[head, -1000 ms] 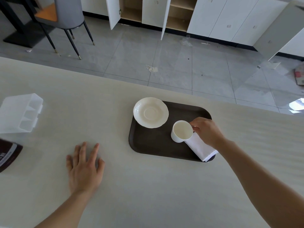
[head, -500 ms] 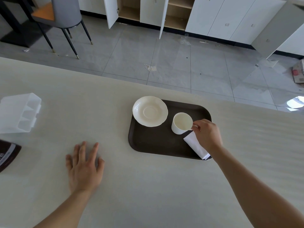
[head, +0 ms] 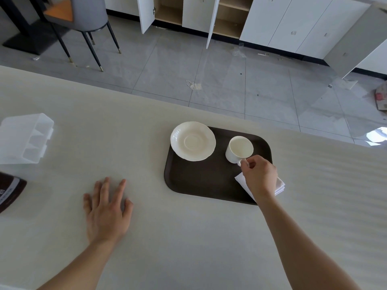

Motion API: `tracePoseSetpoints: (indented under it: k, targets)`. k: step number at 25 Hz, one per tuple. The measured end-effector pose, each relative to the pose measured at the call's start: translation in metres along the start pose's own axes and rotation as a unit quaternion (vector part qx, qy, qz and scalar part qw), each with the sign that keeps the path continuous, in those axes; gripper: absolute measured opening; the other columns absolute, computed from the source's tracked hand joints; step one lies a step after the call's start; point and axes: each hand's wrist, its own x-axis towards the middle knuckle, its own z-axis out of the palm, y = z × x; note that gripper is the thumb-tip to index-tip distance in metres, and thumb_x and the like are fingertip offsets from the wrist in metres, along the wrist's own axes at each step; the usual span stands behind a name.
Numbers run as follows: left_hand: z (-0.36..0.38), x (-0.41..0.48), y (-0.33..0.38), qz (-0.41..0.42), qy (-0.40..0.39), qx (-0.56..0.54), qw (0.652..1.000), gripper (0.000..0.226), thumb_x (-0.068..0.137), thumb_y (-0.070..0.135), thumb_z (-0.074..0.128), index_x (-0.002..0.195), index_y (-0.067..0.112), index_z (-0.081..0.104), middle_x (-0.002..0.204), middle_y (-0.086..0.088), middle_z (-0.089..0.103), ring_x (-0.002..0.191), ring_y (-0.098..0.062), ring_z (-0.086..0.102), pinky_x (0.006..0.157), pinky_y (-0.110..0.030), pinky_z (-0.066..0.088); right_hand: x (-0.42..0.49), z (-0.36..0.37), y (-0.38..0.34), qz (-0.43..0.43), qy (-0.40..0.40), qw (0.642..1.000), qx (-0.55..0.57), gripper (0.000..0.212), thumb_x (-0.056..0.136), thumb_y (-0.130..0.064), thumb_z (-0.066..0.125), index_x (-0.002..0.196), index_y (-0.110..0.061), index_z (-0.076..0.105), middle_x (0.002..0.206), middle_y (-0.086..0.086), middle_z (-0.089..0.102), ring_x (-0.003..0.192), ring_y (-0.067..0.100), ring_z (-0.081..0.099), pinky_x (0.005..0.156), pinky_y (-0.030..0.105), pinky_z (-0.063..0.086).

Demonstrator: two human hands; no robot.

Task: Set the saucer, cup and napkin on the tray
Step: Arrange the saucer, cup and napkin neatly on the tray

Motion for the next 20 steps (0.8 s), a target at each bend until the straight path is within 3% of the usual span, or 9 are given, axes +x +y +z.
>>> tracePoseSetpoints:
  k: [5,7,10,14,20]
  targets:
    - [0.000,-0.001,-0.001,0.003,0.009,-0.003,1.000,0.059,0.083,0.039,0.041,0.139,0.023,0.054,0.148,-0.021,0.043,0.140,-0.042,0.033,0.115,-0.059,0.017,-0.002,0.009,-0.017,0.048,-0.015,0.996,0.070,0.020,0.084,-0.036,0.062,0.070,-0.021,0.064,0.063,-0.004,0.068,0.071,0.019,0.063,0.064,0.029,0.049]
    - [0.000,-0.001,-0.001,0.004,0.009,-0.004,1.000,0.059,0.083,0.039,0.041,0.139,0.023,0.054,0.148,-0.021,0.043,0.140,-0.042,0.033,0.115,-0.060,0.017,-0.003,0.013,-0.023,0.063,-0.023,0.993,0.094,0.020,0.083,-0.037,0.063,0.072,-0.021,0.064,0.065,-0.003,0.069,0.073,0.022,0.065,0.070,0.037,0.055]
    - [-0.001,-0.001,0.000,0.004,0.010,-0.002,1.000,0.059,0.083,0.039,0.041,0.139,0.023,0.053,0.148,-0.021,0.043,0.140,-0.042,0.034,0.115,-0.059,0.018,-0.002,0.016,-0.030,0.076,-0.032,0.990,0.116,0.020,0.083,-0.038,0.063,0.073,-0.021,0.063,0.066,-0.003,0.070,0.071,0.023,0.067,0.069,0.045,0.059]
    - [-0.002,-0.001,0.000,0.002,0.006,-0.005,1.000,0.060,0.083,0.039,0.041,0.139,0.023,0.054,0.148,-0.022,0.043,0.140,-0.043,0.034,0.115,-0.060,0.017,0.000,0.019,-0.036,0.060,-0.028,0.992,0.107,0.021,0.085,-0.038,0.063,0.072,-0.021,0.062,0.065,-0.002,0.070,0.069,0.020,0.068,0.073,0.036,0.055]
    - [-0.005,-0.001,0.002,-0.005,-0.004,-0.007,1.000,0.059,0.083,0.039,0.041,0.139,0.023,0.054,0.148,-0.022,0.043,0.141,-0.042,0.033,0.115,-0.060,0.018,0.000,0.023,-0.038,0.067,-0.027,0.991,0.112,0.022,0.085,-0.038,0.065,0.072,-0.021,0.062,0.068,-0.003,0.070,0.069,0.021,0.069,0.074,0.035,0.055]
